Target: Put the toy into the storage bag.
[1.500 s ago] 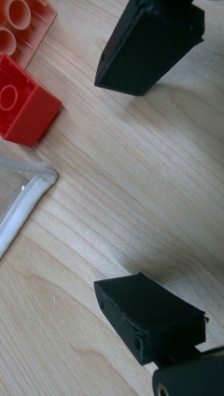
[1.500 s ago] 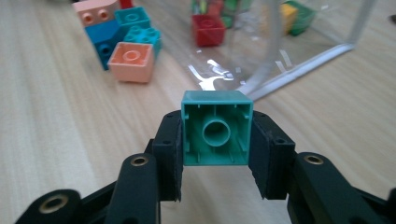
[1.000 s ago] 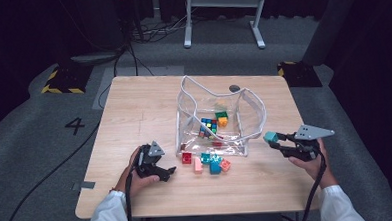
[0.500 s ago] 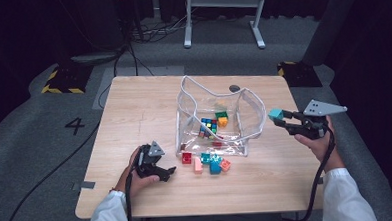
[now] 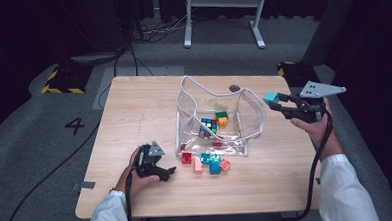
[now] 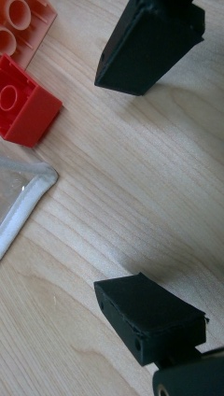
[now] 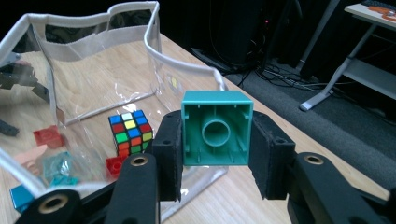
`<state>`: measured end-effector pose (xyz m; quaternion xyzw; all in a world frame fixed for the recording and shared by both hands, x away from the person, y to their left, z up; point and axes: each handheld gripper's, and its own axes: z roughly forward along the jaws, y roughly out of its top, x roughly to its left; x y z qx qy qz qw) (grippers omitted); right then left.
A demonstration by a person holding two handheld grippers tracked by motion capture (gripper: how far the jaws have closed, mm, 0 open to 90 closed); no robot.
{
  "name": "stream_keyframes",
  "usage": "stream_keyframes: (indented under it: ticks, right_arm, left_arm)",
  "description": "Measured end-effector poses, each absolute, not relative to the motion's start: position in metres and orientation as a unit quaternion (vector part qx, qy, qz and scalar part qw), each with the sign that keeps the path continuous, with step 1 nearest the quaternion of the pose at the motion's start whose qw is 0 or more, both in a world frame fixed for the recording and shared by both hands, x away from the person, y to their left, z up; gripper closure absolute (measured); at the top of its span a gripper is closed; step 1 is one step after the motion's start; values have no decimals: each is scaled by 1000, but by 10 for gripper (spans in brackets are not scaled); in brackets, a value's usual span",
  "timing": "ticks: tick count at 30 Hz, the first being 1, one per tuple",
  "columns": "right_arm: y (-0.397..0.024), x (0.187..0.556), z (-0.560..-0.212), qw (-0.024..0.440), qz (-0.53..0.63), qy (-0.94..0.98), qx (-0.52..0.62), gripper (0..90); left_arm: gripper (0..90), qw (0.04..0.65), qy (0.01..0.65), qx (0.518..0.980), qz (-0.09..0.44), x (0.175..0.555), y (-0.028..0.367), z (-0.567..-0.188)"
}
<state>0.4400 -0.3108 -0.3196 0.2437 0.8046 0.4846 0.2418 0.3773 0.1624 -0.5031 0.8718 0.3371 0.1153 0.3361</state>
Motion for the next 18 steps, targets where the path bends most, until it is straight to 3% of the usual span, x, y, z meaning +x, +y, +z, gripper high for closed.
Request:
stream_keyframes:
  ticks: [18]
  right_arm:
    - [-235, 465, -315, 202, 445, 856, 169, 593]
  left_arm:
    - [53, 336, 337, 872, 115, 377, 162, -503]
